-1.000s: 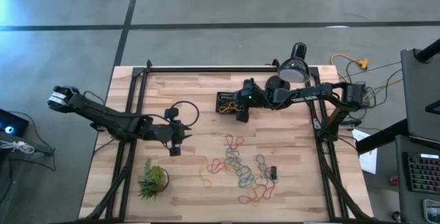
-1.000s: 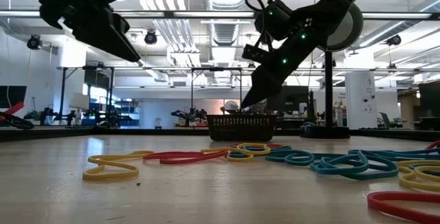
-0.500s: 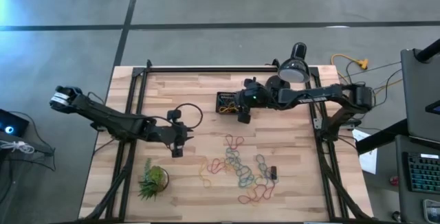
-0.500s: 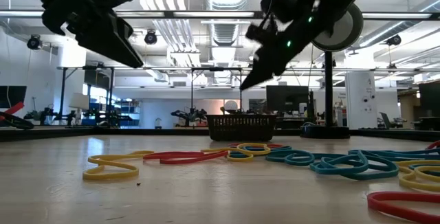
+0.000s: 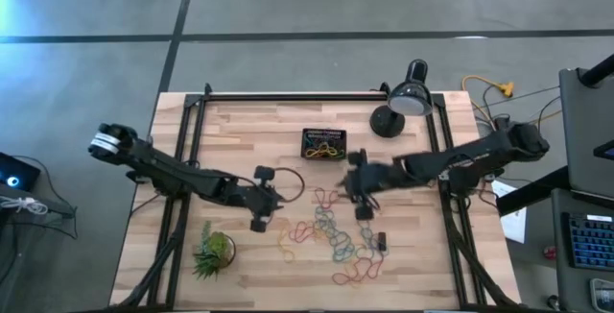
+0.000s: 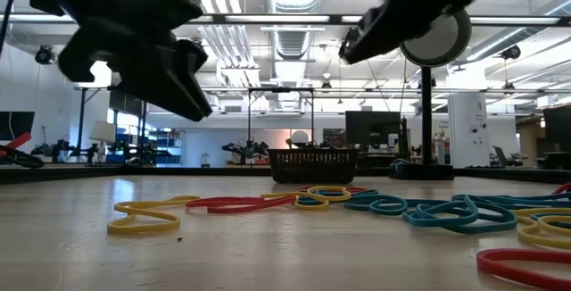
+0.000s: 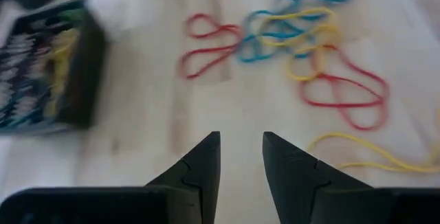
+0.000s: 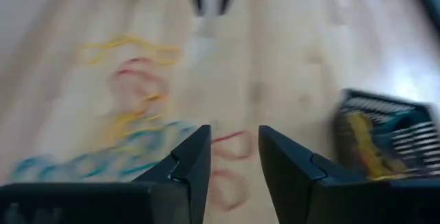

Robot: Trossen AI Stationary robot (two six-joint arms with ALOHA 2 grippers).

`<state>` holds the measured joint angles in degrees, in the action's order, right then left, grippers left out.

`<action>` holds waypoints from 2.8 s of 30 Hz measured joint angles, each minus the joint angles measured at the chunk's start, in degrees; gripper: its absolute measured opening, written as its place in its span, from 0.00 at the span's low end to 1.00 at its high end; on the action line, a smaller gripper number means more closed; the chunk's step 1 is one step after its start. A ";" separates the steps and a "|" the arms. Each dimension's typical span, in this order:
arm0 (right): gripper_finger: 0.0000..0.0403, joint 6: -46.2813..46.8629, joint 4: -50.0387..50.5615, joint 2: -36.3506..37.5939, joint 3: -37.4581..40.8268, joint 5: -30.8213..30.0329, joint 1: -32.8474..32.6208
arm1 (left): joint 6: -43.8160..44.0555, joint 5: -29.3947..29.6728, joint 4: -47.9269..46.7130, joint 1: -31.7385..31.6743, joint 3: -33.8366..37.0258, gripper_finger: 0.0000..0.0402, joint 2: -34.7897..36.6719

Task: Pick and place rubber bands into bin
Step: Put the yellow rubber band into the basket

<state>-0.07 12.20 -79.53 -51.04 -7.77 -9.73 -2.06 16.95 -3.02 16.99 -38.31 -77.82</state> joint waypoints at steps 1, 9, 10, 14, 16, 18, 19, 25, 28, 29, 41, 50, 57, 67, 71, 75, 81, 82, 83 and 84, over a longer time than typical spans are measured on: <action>0.28 1.52 0.83 0.50 0.32 -0.44 -1.96 | -0.21 -1.49 0.05 -0.01 -0.45 0.23 -0.93; 0.25 11.25 1.20 2.51 4.20 -11.31 -17.34 | 2.81 -10.02 -0.07 -0.39 -1.66 0.23 -8.07; 0.25 11.99 1.49 2.59 4.60 -13.03 -18.86 | 3.76 -10.04 0.05 -0.75 -1.96 0.23 -8.79; 0.23 14.22 1.38 2.65 5.79 -19.82 -23.87 | 7.34 -11.61 0.16 -2.18 -3.13 0.23 -11.08; 0.22 15.37 1.12 2.58 6.31 -22.58 -25.67 | 9.21 -13.67 -0.03 -3.15 -3.54 0.23 -11.87; 0.22 15.99 1.16 2.58 6.84 -24.67 -26.90 | 10.75 -15.49 0.17 -4.19 -3.98 0.23 -12.80; 0.21 15.99 1.30 2.58 7.01 -25.16 -27.39 | 11.40 -16.54 0.06 -4.73 -3.99 0.23 -13.15; 0.19 13.60 1.29 2.90 7.38 -25.48 -28.05 | 13.72 -20.44 1.58 -6.14 -4.11 0.23 -17.03; 0.18 12.32 1.27 2.95 7.38 -25.51 -27.98 | 13.72 -22.09 2.68 -6.20 -4.52 0.23 -19.28; 0.17 12.11 1.28 2.93 7.38 -25.51 -27.98 | 13.76 -22.73 3.06 -6.22 -4.68 0.23 -20.15; 0.17 10.35 1.28 2.95 7.48 -27.14 -27.72 | 13.32 -28.25 -1.90 -5.67 -5.04 0.14 -24.26; 0.16 10.44 1.14 2.95 7.99 -28.47 -27.72 | 12.41 -19.53 -5.21 -5.27 -5.13 0.03 -24.19; 0.16 10.57 0.92 2.95 7.99 -28.46 -27.72 | 12.85 -4.45 -5.59 -5.30 -5.19 0.00 -24.26; 0.15 10.57 0.88 2.95 7.99 -28.47 -27.72 | 11.70 19.99 -7.03 -4.72 -9.67 0.00 -24.61; 0.15 10.42 0.84 2.95 7.99 -28.46 -27.72 | 8.84 27.17 -6.93 -4.61 -11.83 0.00 -24.89; 0.15 10.40 0.84 2.95 7.99 -28.46 -27.72 | 5.66 30.37 -5.30 -4.38 -13.94 0.00 -24.61; 0.15 10.40 0.76 2.95 7.99 -28.46 -27.72 | 0.00 32.12 -4.57 -4.52 -17.23 0.00 -24.63; 0.15 10.37 0.73 2.95 7.99 -28.46 -27.72 | -1.39 32.85 -4.35 -4.55 -17.79 0.00 -24.63; 0.15 10.38 0.73 2.95 7.99 -28.46 -27.72 | -2.85 33.26 -3.45 -4.63 -18.25 0.00 -24.62; 0.15 10.40 0.73 2.95 7.99 -28.46 -27.72 | -4.55 33.43 -2.62 -4.73 -18.76 0.00 -24.56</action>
<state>10.33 12.93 -76.58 -43.05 -36.23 -37.45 -6.61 50.38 -5.64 12.26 -57.07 -102.39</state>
